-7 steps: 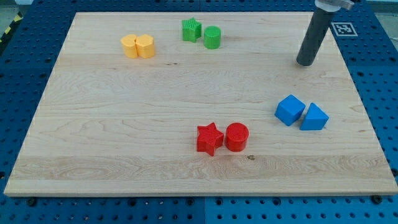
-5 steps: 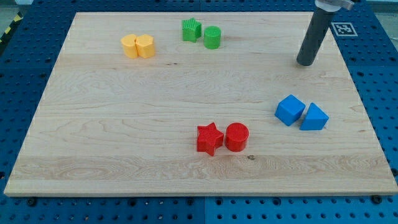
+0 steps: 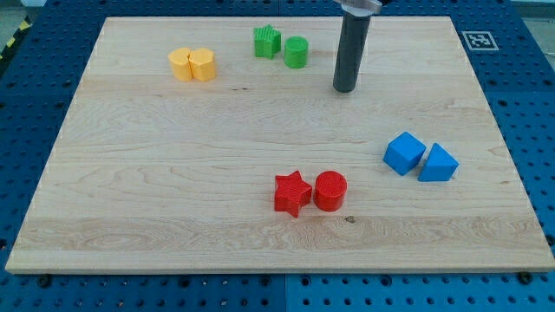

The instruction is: Move the yellow blocks to the bottom right of the green circle

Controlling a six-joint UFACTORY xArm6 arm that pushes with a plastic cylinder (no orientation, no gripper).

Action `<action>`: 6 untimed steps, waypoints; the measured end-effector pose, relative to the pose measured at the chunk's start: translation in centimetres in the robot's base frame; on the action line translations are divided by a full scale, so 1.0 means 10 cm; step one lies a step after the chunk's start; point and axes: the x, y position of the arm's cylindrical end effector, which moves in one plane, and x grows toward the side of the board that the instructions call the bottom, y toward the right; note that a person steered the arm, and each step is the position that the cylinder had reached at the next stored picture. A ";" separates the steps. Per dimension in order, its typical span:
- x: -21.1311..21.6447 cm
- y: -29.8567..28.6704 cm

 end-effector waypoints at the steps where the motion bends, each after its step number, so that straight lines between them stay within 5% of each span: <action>1: 0.05 -0.31; 5: 0.24 -2.75; 6: 0.20 -2.80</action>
